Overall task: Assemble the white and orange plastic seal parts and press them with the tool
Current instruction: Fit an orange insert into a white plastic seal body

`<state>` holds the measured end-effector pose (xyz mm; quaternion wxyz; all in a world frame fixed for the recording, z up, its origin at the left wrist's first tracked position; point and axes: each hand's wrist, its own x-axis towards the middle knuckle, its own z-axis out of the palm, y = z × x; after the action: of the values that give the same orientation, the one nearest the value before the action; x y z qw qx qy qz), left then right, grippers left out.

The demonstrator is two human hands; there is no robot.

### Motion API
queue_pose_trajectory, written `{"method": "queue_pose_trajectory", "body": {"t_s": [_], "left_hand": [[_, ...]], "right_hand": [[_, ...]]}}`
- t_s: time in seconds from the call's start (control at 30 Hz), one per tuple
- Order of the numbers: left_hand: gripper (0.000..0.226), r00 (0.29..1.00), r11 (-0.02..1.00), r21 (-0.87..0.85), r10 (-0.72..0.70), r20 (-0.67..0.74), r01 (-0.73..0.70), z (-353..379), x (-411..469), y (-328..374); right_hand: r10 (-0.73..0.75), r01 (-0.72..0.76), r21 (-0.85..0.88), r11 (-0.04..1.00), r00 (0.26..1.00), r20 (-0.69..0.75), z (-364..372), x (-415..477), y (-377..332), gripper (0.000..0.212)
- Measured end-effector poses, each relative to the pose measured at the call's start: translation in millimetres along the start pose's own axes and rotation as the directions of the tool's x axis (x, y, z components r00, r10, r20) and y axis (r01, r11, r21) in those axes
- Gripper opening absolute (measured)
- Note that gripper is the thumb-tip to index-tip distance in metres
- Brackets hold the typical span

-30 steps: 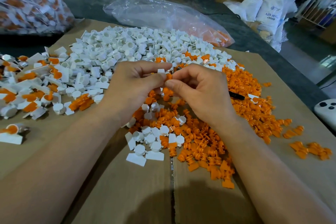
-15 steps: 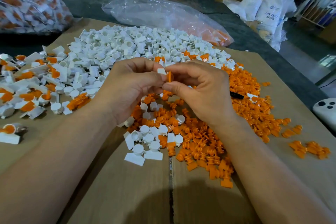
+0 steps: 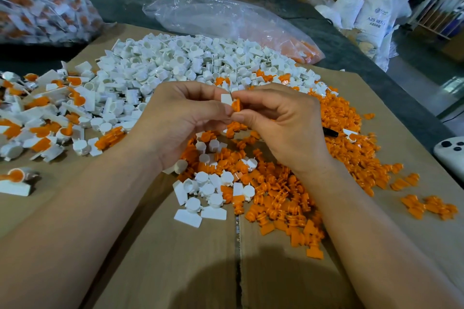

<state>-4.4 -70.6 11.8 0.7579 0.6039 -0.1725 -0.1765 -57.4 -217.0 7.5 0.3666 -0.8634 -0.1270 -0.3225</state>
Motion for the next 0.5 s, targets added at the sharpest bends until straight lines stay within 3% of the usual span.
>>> {"method": "queue_pose_trajectory", "body": {"t_s": [0.37,0.5], "left_hand": [[0.013,1.0,0.999,0.045,0.006,-0.002,-0.006,-0.5,-0.8,-0.4],[0.017,1.0,1.0,-0.014,-0.015,0.025,0.016,-1.2,-1.1,0.5]], "right_hand": [[-0.004,0.003,0.025,1.0,1.0,0.017,1.1,-1.1,-0.5,0.029],[0.081,-0.083,0.161,0.983,0.997,0.019,0.7,-1.1,-2.0,0.047]]}}
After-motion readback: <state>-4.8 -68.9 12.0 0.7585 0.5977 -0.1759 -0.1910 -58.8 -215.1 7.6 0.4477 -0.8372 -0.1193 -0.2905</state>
